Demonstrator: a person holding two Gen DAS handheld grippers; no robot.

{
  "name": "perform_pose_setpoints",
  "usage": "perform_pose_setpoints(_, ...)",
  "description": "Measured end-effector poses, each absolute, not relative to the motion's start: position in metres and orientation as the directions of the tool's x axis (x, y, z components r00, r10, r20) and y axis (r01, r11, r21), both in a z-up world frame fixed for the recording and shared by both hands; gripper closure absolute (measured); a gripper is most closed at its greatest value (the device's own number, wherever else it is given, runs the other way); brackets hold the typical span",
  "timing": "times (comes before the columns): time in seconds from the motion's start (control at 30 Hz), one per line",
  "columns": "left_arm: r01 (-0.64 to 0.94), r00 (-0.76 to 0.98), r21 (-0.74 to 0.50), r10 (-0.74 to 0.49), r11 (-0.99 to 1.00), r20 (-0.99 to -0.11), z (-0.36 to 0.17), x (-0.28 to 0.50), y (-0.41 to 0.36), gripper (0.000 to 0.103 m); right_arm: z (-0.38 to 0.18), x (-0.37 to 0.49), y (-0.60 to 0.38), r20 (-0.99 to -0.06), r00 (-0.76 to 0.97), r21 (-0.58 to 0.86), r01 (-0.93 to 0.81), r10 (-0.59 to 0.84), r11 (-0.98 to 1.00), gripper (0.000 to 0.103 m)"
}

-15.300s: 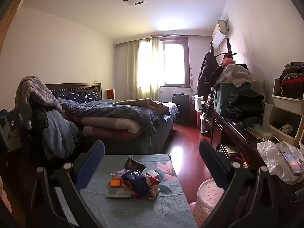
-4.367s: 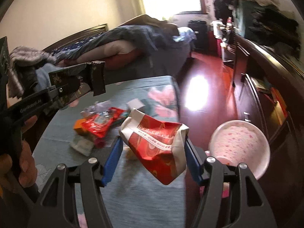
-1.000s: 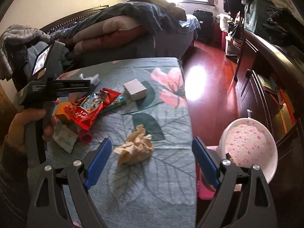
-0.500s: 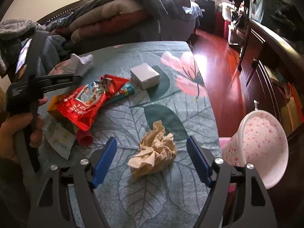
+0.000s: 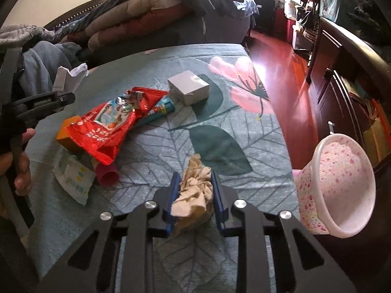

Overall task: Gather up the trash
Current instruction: 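Grasp the crumpled beige tissue with the right tool while the left tool grasps white folded paper, then carry the tissue and paper over the pink basket and open both tools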

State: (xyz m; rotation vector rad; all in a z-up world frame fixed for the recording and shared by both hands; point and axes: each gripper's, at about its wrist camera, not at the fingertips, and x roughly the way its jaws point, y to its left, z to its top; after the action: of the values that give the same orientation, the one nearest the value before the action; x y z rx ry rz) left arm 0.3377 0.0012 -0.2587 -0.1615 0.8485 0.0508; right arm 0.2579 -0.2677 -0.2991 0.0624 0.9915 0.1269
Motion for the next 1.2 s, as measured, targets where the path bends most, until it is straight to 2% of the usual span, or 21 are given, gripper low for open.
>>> perform_pose_setpoints(0.27,-0.100,0.695,-0.191,-0.069,0.976,-0.715,-0.245,0.314,0.019,0.069,-0.289,0.249,-0.255,-0.815,0.554,0.116,-0.130,0.169,0.985,0.079)
perform_pose_setpoints(0.57,-0.084,0.722,-0.179,-0.064,0.980,-0.689,-0.226,0.289,0.016,0.068,-0.279,0.239,-0.250,-0.800,0.568,0.127,-0.155,0.193,0.980,0.079)
perform_pose_setpoints(1.2,0.051,0.741,-0.156,-0.142,0.987,-0.656,-0.196,0.267,-0.053,0.068,-0.261,0.214,-0.286,-0.765,0.611,0.163,-0.118,0.201,0.980,0.079)
